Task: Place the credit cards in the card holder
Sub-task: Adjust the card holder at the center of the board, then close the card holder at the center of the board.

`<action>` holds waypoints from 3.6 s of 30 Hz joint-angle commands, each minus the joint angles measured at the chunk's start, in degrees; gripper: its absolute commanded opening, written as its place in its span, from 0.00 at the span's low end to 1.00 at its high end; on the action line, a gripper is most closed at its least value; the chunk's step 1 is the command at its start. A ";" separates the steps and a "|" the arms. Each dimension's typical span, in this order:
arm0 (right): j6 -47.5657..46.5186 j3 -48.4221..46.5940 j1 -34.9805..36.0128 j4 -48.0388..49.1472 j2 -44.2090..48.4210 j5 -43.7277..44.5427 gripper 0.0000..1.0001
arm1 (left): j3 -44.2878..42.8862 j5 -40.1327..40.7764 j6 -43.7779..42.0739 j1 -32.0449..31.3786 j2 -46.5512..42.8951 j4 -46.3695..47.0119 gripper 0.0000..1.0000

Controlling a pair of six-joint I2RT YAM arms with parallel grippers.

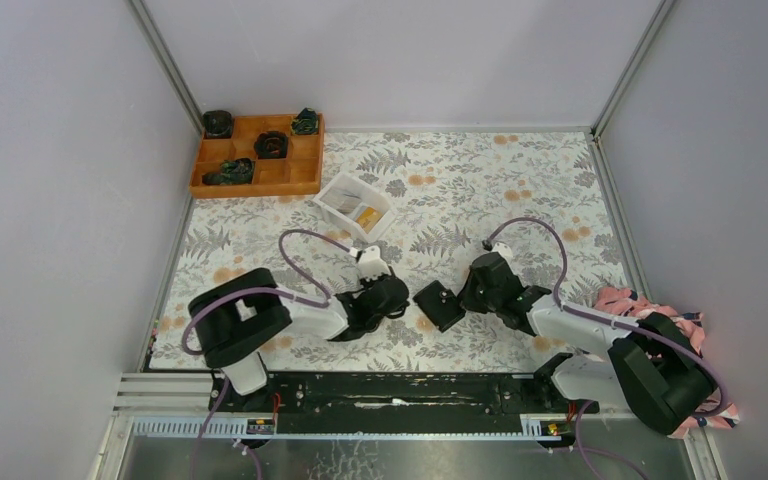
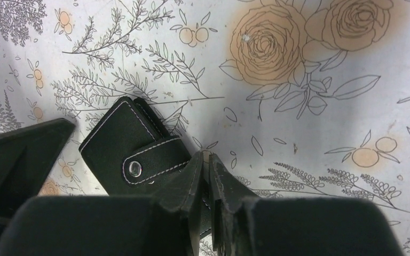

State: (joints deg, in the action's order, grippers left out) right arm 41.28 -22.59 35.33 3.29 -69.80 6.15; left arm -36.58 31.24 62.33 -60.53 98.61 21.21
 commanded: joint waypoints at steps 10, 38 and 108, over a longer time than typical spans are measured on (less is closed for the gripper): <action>6.22 2.52 8.67 0.05 1.48 6.94 0.17 | 11.14 3.32 2.19 -4.45 -15.73 -5.10 0.06; -18.36 -16.69 17.64 -21.00 6.58 22.34 0.38 | 14.46 -1.57 11.53 -8.66 -5.64 6.19 0.12; -19.48 -27.76 26.42 -24.66 -15.13 24.08 0.32 | 17.37 -6.65 12.40 -4.94 -0.59 14.55 0.11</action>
State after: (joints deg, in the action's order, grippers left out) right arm 22.26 -48.16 61.14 -22.17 -86.52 29.36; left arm -20.69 25.78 75.57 -65.82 95.53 41.58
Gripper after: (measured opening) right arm 0.306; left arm 0.115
